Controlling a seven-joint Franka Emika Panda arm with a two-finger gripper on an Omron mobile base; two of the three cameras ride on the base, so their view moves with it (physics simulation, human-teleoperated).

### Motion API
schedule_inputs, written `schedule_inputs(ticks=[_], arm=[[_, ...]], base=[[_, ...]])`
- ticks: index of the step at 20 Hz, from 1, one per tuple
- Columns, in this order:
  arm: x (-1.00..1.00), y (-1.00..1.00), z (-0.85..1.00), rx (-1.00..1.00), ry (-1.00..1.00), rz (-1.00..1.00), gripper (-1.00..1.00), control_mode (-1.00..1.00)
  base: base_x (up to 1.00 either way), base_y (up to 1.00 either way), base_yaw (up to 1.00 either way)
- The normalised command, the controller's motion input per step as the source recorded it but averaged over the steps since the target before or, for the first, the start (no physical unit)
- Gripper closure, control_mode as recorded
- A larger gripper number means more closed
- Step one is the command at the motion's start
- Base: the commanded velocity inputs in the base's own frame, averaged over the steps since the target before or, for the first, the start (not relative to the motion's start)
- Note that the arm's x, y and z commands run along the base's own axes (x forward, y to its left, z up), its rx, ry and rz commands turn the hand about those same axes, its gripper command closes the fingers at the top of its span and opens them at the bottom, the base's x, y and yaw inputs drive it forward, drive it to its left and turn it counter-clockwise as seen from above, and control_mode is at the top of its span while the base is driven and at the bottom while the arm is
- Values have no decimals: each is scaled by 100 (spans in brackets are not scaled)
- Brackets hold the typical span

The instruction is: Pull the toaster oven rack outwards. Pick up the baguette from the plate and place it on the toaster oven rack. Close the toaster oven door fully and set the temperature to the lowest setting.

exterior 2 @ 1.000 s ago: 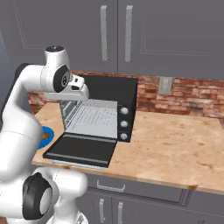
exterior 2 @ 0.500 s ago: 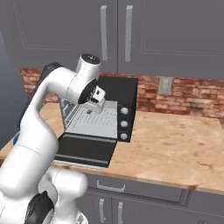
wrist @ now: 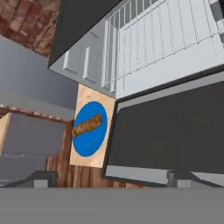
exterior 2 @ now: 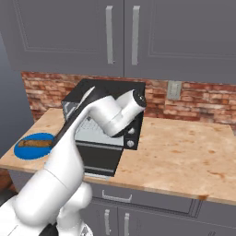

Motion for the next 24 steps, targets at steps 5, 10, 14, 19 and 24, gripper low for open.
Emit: schedule_inputs(ticks=[5,10,14,19,24], arm=[[7,-14,-72,14,-19,-2,-100,-100],[29,0,-58,8,-16,-2,-100,-100],[61,0,-33,7,-1,-1,-100,-100],[83,14,-27,7,0,-2,-100,-100],[69,7,-26,7,0,-1,-100,-100]], base=[[0,0,0],[0,0,0],[0,0,0],[0,0,0],[0,0,0]])
